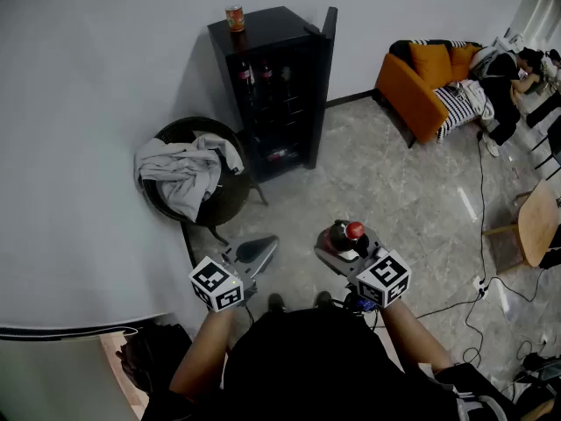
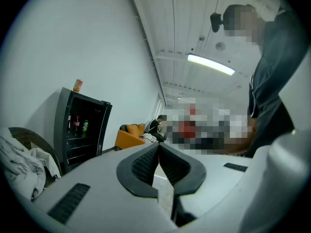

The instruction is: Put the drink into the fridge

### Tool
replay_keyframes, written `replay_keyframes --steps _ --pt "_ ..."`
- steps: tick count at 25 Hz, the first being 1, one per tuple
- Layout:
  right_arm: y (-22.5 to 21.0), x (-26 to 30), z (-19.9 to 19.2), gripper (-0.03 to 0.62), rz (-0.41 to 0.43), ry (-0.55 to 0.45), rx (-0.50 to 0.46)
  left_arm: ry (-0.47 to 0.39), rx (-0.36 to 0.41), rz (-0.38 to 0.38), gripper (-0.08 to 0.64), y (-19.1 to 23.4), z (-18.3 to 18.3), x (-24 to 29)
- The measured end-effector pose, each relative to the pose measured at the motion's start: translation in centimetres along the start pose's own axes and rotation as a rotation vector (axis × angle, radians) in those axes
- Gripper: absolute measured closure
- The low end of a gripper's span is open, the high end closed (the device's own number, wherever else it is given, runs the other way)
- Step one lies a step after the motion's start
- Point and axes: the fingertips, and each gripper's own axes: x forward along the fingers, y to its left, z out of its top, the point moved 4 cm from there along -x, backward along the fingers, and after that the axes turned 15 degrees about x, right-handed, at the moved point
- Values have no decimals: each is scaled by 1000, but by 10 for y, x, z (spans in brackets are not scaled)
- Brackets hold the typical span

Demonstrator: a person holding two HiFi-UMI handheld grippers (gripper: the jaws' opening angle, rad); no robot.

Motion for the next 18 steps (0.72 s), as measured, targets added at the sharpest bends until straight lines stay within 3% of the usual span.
replay_keyframes --steps 14,18 --pt "2 -6 -18 281 12 8 13 20 -11 -16 549 -24 -22 -4" --pt "-1 -12 -21 281 8 27 16 19 -48 -16 549 -31 -25 2"
